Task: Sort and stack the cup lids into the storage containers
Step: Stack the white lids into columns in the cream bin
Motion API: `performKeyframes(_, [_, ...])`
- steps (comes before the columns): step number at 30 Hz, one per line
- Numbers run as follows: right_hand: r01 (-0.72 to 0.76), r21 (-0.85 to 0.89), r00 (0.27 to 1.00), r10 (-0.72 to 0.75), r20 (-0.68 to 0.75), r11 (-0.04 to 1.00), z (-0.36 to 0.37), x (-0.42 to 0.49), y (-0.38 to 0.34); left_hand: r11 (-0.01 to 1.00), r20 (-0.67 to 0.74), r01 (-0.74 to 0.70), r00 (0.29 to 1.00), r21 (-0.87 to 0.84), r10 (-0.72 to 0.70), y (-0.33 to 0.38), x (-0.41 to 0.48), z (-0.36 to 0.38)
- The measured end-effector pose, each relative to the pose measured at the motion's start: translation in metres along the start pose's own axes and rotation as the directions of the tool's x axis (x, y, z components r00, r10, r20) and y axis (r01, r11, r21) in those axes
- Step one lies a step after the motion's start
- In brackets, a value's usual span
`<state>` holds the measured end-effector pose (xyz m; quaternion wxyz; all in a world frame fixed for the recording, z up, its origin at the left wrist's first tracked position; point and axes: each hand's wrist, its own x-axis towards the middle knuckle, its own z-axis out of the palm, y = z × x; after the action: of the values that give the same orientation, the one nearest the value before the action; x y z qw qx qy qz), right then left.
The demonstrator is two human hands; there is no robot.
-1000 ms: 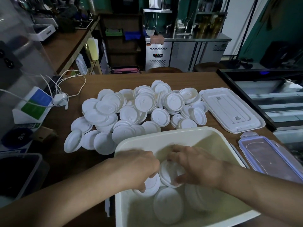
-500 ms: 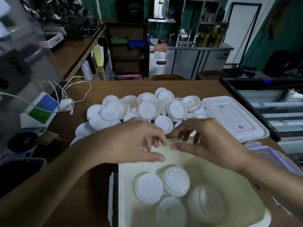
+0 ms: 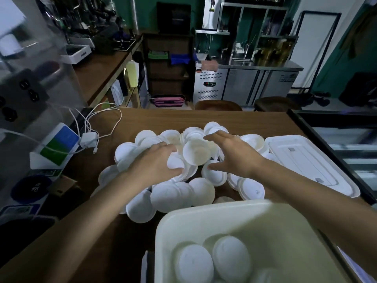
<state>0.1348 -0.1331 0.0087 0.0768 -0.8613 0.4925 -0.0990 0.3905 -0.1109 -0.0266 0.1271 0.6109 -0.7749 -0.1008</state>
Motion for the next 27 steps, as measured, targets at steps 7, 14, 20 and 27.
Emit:
performKeyframes(7, [0.078, -0.192, 0.987, -0.049, 0.151, 0.978, 0.021, 0.033, -0.007, 0.960, -0.053, 0.043, 0.998, 0.277, -0.029, 0.015, 0.007, 0.032])
performKeyframes(14, [0.026, -0.067, 0.994, -0.018, 0.110, 0.997, 0.025, 0.034, -0.001, 0.975, -0.078, 0.027, 0.997, 0.222, -0.010, 0.008, 0.006, 0.031])
performKeyframes(20, [-0.048, 0.111, 0.994, 0.037, 0.099, 0.993, 0.024, 0.032, -0.007, 0.982, -0.103, 0.004, 0.995, 0.187, 0.016, 0.008, 0.002, 0.027])
performKeyframes(27, [-0.111, 0.236, 0.991, 0.089, 0.102, 0.965, 0.018, 0.031, -0.005, 1.000, -0.088, -0.017, 0.996, -0.003, 0.017, 0.004, 0.000, 0.018])
